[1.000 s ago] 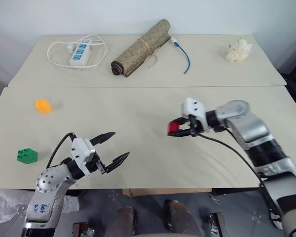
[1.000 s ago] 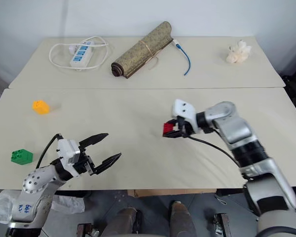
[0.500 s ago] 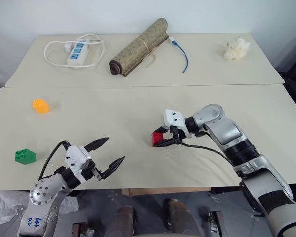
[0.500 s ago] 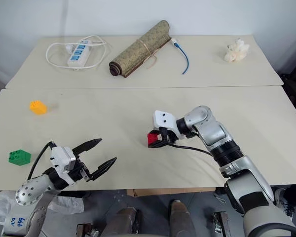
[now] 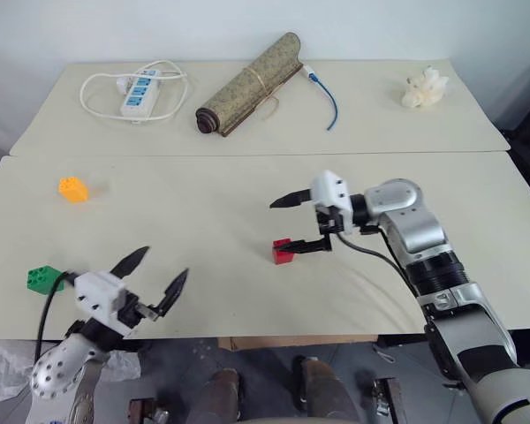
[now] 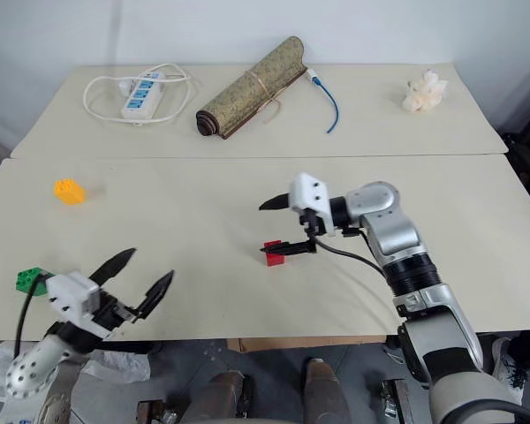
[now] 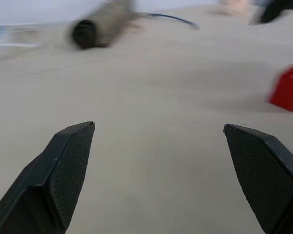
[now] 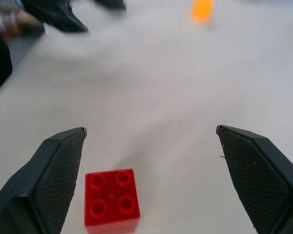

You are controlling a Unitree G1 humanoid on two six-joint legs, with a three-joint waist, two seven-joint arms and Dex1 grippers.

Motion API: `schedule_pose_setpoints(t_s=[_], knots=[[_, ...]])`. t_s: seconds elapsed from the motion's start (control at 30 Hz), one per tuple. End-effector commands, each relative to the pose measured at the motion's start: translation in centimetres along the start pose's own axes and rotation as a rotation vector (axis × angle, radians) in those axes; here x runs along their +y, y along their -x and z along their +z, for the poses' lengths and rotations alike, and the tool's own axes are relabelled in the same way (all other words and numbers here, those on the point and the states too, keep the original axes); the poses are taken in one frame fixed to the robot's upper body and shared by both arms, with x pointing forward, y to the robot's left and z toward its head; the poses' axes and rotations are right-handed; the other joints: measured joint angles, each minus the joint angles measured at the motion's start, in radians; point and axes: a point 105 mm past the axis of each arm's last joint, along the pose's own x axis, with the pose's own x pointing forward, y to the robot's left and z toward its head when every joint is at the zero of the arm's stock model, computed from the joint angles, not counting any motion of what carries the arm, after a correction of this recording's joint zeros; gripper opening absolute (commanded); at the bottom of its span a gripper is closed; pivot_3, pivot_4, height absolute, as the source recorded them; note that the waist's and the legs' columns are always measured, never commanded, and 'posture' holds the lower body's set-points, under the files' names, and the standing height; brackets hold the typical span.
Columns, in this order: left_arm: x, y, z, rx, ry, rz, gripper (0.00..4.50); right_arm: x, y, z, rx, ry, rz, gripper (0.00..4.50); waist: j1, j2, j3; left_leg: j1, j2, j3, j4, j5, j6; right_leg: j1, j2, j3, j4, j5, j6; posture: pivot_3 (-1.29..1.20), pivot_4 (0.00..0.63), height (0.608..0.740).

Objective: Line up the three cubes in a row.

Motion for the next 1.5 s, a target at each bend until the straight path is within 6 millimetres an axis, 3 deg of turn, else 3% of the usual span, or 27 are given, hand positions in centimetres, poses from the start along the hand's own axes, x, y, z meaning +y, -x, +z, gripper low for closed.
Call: schedule_pose_setpoints(t_s=[0.03,0.33,0.43,0.63,0.9,1.03,1.43,1.5], knots=[[2.4,2.6,1.2,-0.075,-0.003,0.226,4.5,0.4,1.6,0.7,-0.152,0.056,-0.02,4.48,0.0,0.0,0.0,0.001,0.0,0.0,0.0,0.0,0.0,0.001,0.0,0.0,0.0,0.0,0.0,0.0,0.15,0.74],[5.5,12.8,-1.7,-0.051,0.095,0.836,4.5,1.6,3.0,-0.8,-0.271,0.026,-0.098,4.48,-0.003,0.0,0.0,0.008,0.001,0.002,0.001,-0.003,0.003,0.01,0.0,0.001,-0.004,0.0,0.001,0.0,0.15,0.74],[5.8,14.2,-2.7,-0.047,0.121,0.928,4.5,1.7,3.0,-0.9,-0.307,-0.014,-0.133,4.48,-0.008,0.0,0.0,0.008,0.0,0.004,0.002,-0.004,0.005,0.011,-0.001,0.002,-0.006,0.001,0.002,0.0,0.15,0.74],[6.5,13.8,-3.3,-0.036,0.098,0.951,4.5,2.5,2.6,-1.2,-0.315,0.024,-0.134,4.48,-0.004,-0.002,-0.001,0.007,0.0,0.003,0.002,-0.006,0.006,0.012,-0.001,0.0,-0.01,0.001,0.002,0.0,0.15,0.74],[9.3,9.9,-1.9,-0.035,0.053,0.907,4.5,4.3,2.4,-1.4,-0.296,0.043,-0.03,4.48,0.002,-0.002,-0.001,0.007,0.001,0.002,0.002,-0.006,0.005,0.012,0.0,0.0,-0.009,0.001,0.002,0.0,0.15,0.74],[10.5,8.6,-2.3,0.012,0.07,0.902,4.5,4.4,2.1,-1.0,-0.306,0.045,-0.021,4.48,0.001,-0.002,-0.001,0.008,0.001,0.002,0.002,-0.006,0.004,0.012,0.0,0.0,-0.005,0.001,0.002,0.0,0.15,0.74],[11.3,5.5,-3.0,0.09,0.074,0.786,4.5,5.0,1.5,-0.4,-0.323,0.039,-0.007,4.48,0.001,-0.002,-0.001,0.008,0.001,0.002,0.002,-0.005,0.004,0.012,0.0,-0.001,-0.003,0.001,0.002,0.0,0.15,0.74],[11.5,5.3,-3.0,0.096,0.069,0.774,4.1,5.0,1.4,-0.4,-0.323,0.037,-0.009,4.5,0.002,-0.002,-0.001,0.008,0.001,0.001,0.002,-0.005,0.003,0.012,0.0,-0.001,-0.003,0.001,0.002,0.0,0.15,0.74]])
